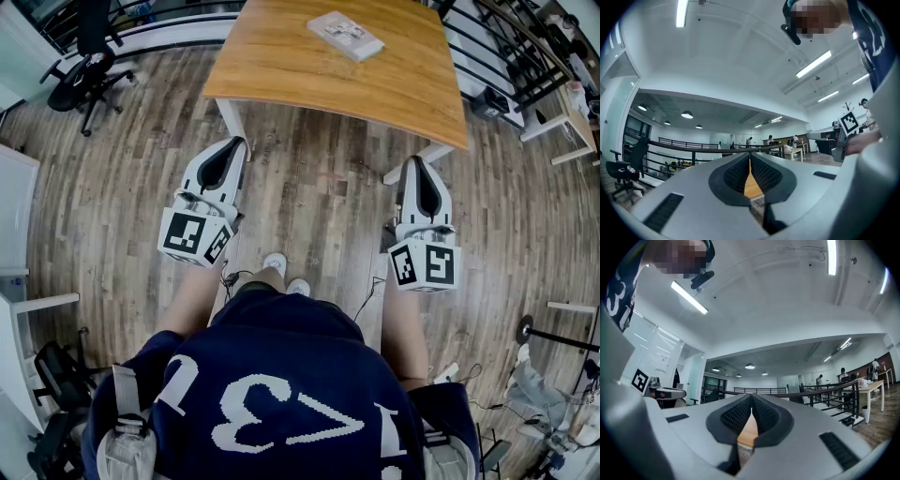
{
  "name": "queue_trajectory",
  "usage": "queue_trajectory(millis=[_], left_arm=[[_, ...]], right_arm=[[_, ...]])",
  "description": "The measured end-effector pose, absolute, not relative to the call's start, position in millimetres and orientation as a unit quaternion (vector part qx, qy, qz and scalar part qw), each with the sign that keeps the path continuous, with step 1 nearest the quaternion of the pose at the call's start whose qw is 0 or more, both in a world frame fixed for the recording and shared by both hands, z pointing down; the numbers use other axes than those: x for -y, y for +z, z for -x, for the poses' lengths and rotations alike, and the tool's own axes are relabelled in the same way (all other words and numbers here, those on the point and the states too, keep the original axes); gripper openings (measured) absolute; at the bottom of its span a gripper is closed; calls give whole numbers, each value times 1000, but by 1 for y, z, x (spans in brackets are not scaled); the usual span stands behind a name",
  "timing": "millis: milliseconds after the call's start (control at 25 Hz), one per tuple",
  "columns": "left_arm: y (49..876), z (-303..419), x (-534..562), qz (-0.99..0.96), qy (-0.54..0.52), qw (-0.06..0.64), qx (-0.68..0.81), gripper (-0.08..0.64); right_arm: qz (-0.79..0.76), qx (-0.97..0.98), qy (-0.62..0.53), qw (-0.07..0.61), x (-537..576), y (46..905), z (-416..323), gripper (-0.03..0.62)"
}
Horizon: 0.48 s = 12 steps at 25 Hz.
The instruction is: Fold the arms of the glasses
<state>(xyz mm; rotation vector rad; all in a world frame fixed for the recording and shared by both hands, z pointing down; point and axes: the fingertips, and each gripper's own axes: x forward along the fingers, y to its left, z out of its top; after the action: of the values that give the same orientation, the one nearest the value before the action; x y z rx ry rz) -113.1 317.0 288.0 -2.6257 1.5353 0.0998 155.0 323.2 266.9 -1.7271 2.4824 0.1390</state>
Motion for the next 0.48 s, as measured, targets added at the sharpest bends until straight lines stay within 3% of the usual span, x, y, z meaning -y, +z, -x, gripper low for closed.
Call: queue_trajectory(millis=[320,480], left_arm=[[290,88,-345,862,36,51,-503,21],[289,80,-350,862,32,52,-504,21]], right_arm=[[558,-827,44,63,-353,272,-171,29],[549,-829,30,99,-358,266,-179,29]])
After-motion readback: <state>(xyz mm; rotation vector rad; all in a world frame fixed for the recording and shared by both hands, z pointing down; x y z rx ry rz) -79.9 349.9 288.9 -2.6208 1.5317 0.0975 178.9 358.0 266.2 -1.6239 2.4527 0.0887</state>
